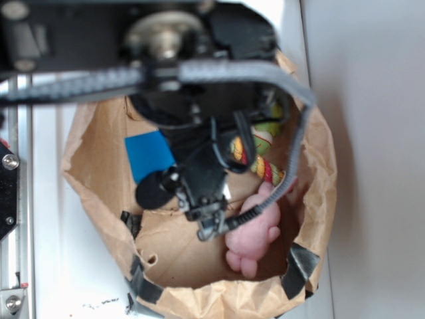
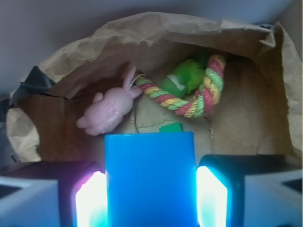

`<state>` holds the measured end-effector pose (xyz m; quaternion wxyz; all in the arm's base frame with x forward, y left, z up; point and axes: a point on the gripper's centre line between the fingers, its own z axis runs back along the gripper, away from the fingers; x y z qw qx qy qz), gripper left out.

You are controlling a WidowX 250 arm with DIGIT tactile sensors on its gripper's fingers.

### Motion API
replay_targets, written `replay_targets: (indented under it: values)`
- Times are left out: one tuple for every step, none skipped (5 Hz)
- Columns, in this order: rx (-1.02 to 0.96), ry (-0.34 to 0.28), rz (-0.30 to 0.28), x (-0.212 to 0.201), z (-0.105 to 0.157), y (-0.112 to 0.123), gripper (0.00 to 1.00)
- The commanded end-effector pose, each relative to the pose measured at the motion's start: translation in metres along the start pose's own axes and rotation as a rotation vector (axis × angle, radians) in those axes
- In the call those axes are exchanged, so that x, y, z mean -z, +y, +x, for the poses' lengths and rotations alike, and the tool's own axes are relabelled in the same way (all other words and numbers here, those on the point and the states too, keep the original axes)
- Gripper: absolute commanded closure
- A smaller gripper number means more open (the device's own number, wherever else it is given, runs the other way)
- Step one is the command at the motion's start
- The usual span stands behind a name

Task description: Grab the blue block.

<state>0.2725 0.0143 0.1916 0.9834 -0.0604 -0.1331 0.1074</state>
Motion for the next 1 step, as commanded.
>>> replay_targets:
  values:
    - [0.01,-0.114,0.012,-0.0143,0.0055,-0.0038,1.0]
